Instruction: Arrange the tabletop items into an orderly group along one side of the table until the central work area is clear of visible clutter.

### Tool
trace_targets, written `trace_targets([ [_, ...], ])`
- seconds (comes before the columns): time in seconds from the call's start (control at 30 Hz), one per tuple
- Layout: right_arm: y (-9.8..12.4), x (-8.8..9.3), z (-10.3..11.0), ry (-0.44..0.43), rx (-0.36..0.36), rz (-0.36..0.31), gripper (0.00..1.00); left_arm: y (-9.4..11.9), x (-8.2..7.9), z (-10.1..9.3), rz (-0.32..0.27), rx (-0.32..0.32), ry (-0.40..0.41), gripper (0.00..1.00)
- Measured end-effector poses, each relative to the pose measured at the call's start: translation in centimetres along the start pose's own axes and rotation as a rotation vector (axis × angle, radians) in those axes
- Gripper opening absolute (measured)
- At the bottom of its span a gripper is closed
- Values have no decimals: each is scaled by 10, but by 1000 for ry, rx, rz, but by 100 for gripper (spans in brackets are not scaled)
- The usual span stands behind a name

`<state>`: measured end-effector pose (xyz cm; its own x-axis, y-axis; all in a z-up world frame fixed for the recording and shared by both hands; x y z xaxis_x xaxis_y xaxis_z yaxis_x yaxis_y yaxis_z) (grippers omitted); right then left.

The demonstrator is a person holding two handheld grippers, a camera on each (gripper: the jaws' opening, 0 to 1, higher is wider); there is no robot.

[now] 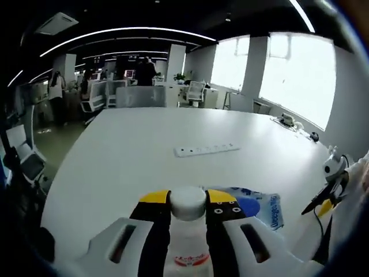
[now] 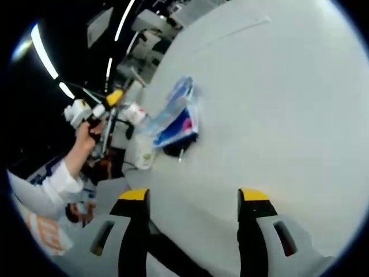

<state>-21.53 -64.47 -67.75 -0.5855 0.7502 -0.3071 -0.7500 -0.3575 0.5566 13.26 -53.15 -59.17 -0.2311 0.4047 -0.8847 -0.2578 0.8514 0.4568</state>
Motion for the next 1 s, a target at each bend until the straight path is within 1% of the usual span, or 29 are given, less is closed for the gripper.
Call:
trace_targets([
  [0.2, 1, 0, 2, 8, -6, 1, 60, 6, 0, -8, -6, 39, -59, 20],
  [0.27, 1, 0, 2, 9, -5, -1, 60, 7, -2, -8, -16, 45, -66, 20],
  [0.37, 1, 0, 1, 10, -4, 1, 60, 5, -8, -4, -34, 47, -60, 20],
  [0.47, 1, 1, 2, 12, -6, 2, 60, 1, -23, 8, -73, 16, -49, 20],
  [0.53, 1, 1, 2, 13, -6, 1, 60, -4, -31, 17, -81, -6, -45, 20],
  [0.63, 1, 1, 0, 10, -3, 3, 59, -16, -47, 33, -88, -59, -44, 20],
  [0.73, 1, 1, 0, 7, -2, 0, 59, -28, -63, 45, -97, -85, -43, 20],
  [0.83, 3, -1, -1, 4, 1, -10, 59, -38, -71, 54, -109, -96, -27, 20],
  [0.93, 5, -3, -4, -5, 8, -20, 59, -53, -79, 66, -123, -104, 4, 20],
  [1.0, 6, -3, -4, -8, 11, -23, 59, -61, -83, 70, -124, -106, 7, 20],
])
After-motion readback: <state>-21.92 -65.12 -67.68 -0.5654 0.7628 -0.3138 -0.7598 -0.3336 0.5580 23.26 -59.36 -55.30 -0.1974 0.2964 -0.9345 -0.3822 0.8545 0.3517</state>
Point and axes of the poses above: the point that each gripper's makers call its tool centre point, and the gripper's own axes: y roughly backward along the fingers, z roughly to its left, x roughly out of its underside, the point moved 7 cm from there along y, roughly backward along the fingers, and after that the axes turned 5 degrees about -x, right-handed, at the moved point
